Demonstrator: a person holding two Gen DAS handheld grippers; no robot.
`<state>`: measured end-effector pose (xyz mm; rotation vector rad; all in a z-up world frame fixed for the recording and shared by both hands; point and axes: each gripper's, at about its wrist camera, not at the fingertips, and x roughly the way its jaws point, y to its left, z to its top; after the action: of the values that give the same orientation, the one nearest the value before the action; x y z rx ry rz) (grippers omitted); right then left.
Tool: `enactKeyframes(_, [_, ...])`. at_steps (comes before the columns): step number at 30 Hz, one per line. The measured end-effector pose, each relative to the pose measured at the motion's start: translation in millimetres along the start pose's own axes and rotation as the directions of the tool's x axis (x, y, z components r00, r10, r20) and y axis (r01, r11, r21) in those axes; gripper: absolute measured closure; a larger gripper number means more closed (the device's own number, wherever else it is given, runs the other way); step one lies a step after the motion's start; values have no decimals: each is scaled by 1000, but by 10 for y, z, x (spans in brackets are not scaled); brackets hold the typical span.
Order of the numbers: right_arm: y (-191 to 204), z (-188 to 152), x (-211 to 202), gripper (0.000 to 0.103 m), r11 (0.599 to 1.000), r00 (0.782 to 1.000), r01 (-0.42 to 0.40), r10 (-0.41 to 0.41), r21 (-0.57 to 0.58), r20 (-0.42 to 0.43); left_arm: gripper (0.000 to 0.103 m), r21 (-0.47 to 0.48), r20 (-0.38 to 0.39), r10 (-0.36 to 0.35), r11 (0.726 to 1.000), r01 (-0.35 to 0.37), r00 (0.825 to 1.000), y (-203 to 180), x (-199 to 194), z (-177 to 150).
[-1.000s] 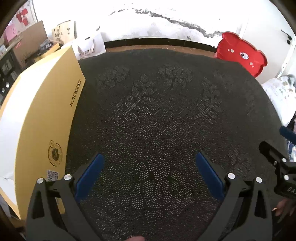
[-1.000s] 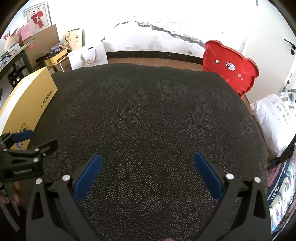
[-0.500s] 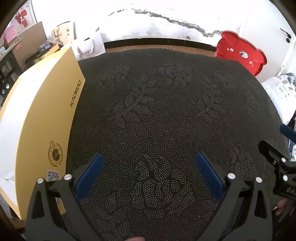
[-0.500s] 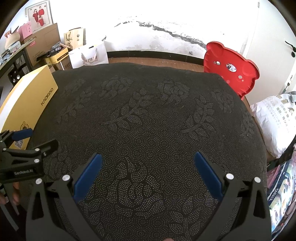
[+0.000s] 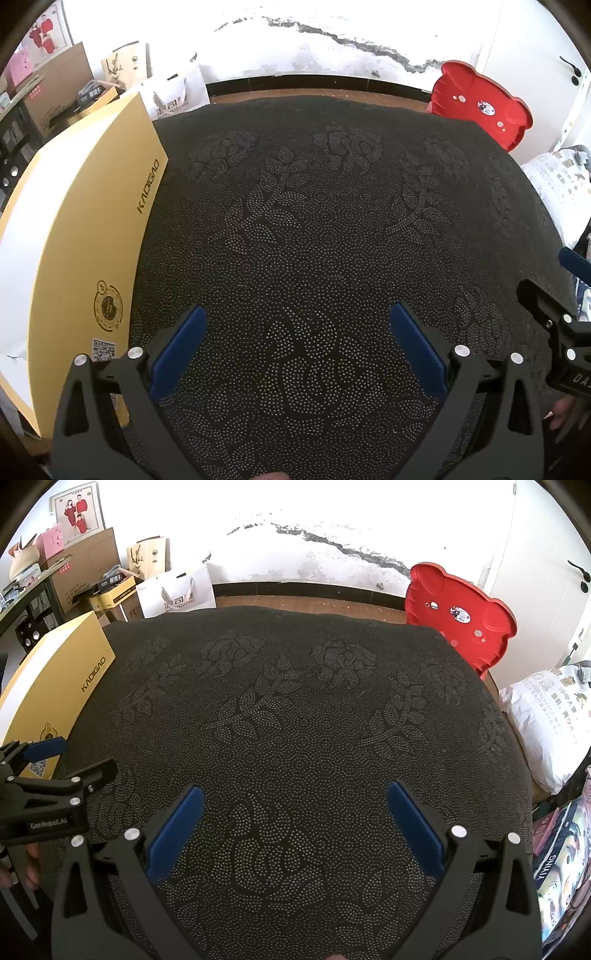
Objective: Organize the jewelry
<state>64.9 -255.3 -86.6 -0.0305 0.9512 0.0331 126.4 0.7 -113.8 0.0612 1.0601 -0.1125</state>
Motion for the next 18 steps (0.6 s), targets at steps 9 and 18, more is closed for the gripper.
enactKeyframes(9, [-14, -5, 1, 7, 1000, 1000, 2, -2, -1, 0, 6, 0, 0, -1, 1000, 1, 1000, 10, 5, -6])
enactKeyframes(18, [-14, -14, -4, 7, 1000, 1000, 0, 0, 1, -1, 6, 0, -1, -1, 1000, 1, 1000, 3, 6, -3])
